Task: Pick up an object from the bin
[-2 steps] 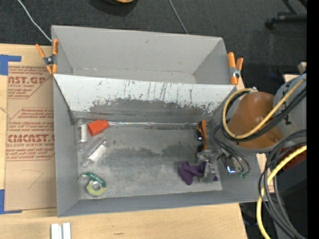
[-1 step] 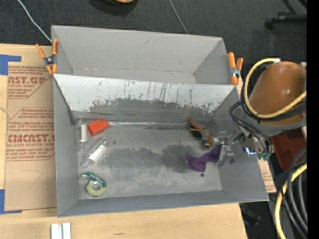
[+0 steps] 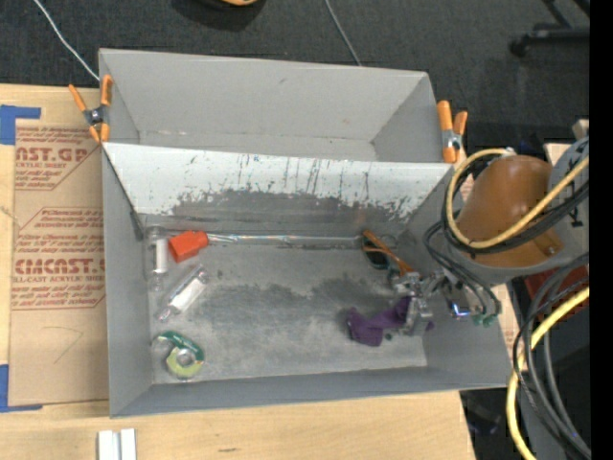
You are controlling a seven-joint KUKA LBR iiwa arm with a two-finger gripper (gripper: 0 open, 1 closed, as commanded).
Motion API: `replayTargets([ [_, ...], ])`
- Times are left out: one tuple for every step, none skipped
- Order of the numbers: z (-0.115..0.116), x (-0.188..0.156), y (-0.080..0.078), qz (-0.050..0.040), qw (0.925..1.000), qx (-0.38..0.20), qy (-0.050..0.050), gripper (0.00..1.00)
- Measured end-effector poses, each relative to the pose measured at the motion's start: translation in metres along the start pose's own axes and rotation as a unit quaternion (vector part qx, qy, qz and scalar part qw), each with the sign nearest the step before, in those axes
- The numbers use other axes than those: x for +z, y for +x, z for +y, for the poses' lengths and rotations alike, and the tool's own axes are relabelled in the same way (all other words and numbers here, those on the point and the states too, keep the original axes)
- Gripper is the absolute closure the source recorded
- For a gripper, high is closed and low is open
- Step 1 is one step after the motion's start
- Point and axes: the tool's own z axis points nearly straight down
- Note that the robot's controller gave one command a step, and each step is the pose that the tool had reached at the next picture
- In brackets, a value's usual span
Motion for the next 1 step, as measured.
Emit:
replayTargets([
  [0.0082,-0.2214,0.0007,0.0021,0.9998,0.02,0.001,1.0],
])
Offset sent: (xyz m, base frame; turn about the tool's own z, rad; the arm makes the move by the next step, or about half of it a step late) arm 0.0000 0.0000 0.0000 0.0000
